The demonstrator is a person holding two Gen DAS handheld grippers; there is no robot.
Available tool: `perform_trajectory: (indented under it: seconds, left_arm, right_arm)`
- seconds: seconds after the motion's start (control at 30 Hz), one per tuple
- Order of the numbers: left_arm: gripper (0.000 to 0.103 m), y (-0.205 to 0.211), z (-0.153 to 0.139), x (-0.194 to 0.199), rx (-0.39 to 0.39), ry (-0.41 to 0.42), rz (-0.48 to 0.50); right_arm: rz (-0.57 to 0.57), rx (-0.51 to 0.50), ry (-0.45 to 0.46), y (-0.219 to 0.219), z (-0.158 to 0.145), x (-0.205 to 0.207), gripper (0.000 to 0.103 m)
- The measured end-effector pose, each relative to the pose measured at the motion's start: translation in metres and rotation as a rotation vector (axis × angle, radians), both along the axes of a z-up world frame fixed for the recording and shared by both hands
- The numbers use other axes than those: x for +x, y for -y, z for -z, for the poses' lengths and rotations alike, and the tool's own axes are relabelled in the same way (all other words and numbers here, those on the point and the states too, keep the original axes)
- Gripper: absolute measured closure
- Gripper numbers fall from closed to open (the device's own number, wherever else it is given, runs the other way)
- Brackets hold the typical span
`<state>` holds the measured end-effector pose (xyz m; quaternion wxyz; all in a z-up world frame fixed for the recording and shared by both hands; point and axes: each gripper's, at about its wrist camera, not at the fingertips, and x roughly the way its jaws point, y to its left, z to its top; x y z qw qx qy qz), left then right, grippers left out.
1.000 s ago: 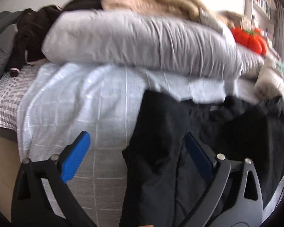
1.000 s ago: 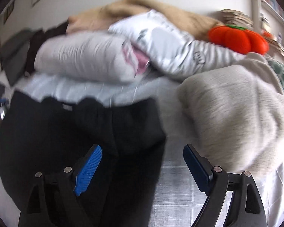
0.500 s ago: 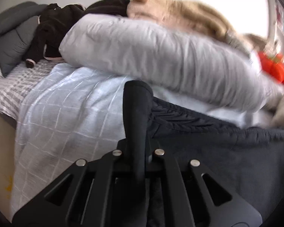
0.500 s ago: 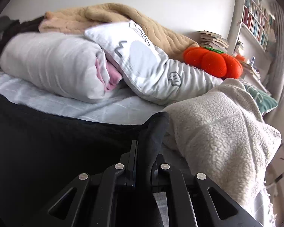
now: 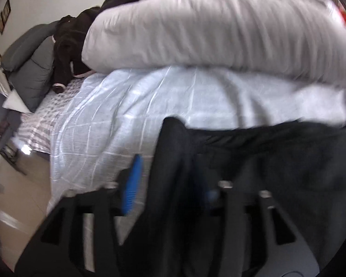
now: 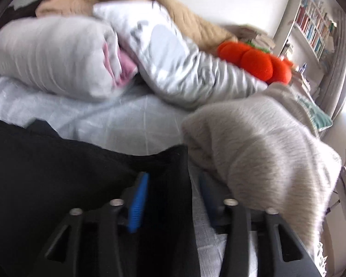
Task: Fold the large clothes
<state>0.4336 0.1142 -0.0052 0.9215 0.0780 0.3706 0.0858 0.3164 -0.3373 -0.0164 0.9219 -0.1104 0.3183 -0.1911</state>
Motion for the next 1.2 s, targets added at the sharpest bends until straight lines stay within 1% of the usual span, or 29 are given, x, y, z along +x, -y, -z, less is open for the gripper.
perform_trajectory:
  seconds: [0.03,0.07,0.13,0.17,0.23,0.27,0.3,0.33,0.37,0.4,0.43,0.47,0.53,0.57,0.6,0.63,0.67,0.7,0.73,0.77,0.8,0.87,0.9,0.97,1.03,1.1,1.13,1.2]
  left_arm:
    - [0.036,0.006,-0.008,-0.006,-0.025,0.016,0.021]
    - [0.034,0.017,-0.017,-0.014,-0.059,0.023,0.061]
    - [0.031,0.041,-0.025,-0.018,-0.122,0.000,0.147]
    - [0.031,0.054,-0.025,-0.019,-0.148,-0.017,0.186]
    - [0.030,0.088,-0.016,-0.021,-0.203,-0.079,0.277]
    - [0.030,0.101,-0.009,-0.022,-0.210,-0.106,0.301]
    - [0.030,0.114,0.006,-0.020,-0.195,-0.139,0.309]
    - [0.030,0.118,0.014,-0.020,-0.171,-0.148,0.306]
    - [0.025,0.119,0.023,-0.020,-0.152,-0.151,0.308]
    - [0.023,0.116,0.030,-0.019,-0.134,-0.149,0.313]
    - [0.021,0.107,0.034,-0.019,-0.116,-0.138,0.304]
    - [0.021,0.098,0.036,-0.019,-0.114,-0.132,0.296]
    - [0.020,0.070,0.038,-0.019,-0.105,-0.126,0.264]
    - [0.020,0.058,0.039,-0.018,-0.096,-0.122,0.246]
    - [0.021,0.045,0.038,-0.017,-0.080,-0.121,0.210]
    - [0.022,0.037,0.036,-0.017,-0.077,-0.121,0.181]
    - [0.023,0.031,0.032,-0.019,-0.071,-0.123,0.147]
    - [0.023,0.031,0.024,-0.025,-0.092,-0.125,0.136]
    - [0.023,0.035,0.019,-0.031,-0.116,-0.127,0.152]
    - [0.023,0.041,0.014,-0.040,-0.135,-0.125,0.179]
    - [0.023,0.055,0.009,-0.054,-0.142,-0.120,0.224]
    - [0.022,0.073,0.004,-0.077,-0.146,-0.114,0.284]
    - [0.022,0.079,0.005,-0.082,-0.149,-0.115,0.295]
    - [0.022,0.088,0.015,-0.097,-0.138,-0.138,0.320]
    - [0.021,0.080,0.033,-0.107,-0.141,-0.129,0.335]
    - [0.020,0.063,0.041,-0.115,-0.145,-0.136,0.323]
    - [0.020,0.058,0.039,-0.119,-0.144,-0.138,0.323]
    - [0.020,0.055,0.030,-0.122,-0.115,-0.139,0.340]
  right_arm:
    - [-0.019,0.012,0.017,-0.007,-0.006,-0.006,0.039]
    - [-0.049,0.027,0.029,-0.019,-0.013,-0.011,0.036]
    - [-0.135,0.059,0.024,-0.051,-0.020,-0.013,0.030]
    - [-0.200,0.087,0.007,-0.072,-0.021,-0.012,0.028]
    - [-0.309,0.172,-0.049,-0.109,-0.015,-0.005,0.028]
    - [-0.360,0.225,-0.086,-0.125,-0.008,0.001,0.028]
    - [-0.380,0.250,-0.105,-0.137,0.000,0.005,0.028]
    - [-0.385,0.246,-0.126,-0.145,0.010,0.010,0.028]
    - [-0.377,0.216,-0.152,-0.149,0.022,0.015,0.028]
    - [-0.359,0.189,-0.172,-0.146,0.032,0.019,0.028]
    - [-0.336,0.172,-0.181,-0.137,0.039,0.020,0.028]
    - [-0.303,0.168,-0.171,-0.118,0.044,0.018,0.028]
    - [-0.228,0.171,-0.161,-0.084,0.044,0.011,0.028]
    - [-0.201,0.191,-0.154,-0.064,0.042,0.007,0.031]
    - [-0.204,0.202,-0.146,-0.052,0.038,0.002,0.036]
    - [-0.187,0.168,-0.147,-0.048,0.035,0.000,0.036]
    - [-0.145,0.101,-0.144,-0.048,0.030,-0.004,0.036]
    - [-0.126,0.076,-0.135,-0.051,0.024,-0.009,0.035]
    - [-0.125,0.088,-0.126,-0.054,0.018,-0.013,0.035]
    - [-0.152,0.131,-0.113,-0.061,0.012,-0.021,0.035]
    - [-0.187,0.170,-0.103,-0.069,0.007,-0.028,0.033]
    - [-0.251,0.202,-0.093,-0.093,0.002,-0.042,0.029]
    - [-0.280,0.210,-0.093,-0.103,0.002,-0.047,0.026]
    - [-0.322,0.220,-0.119,-0.118,0.012,-0.055,0.026]
    - [-0.324,0.218,-0.170,-0.120,0.031,-0.060,0.026]
    - [-0.284,0.197,-0.204,-0.106,0.050,-0.067,0.025]
    - [-0.272,0.202,-0.207,-0.099,0.053,-0.072,0.026]
    - [-0.255,0.224,-0.203,-0.093,0.046,-0.082,0.025]
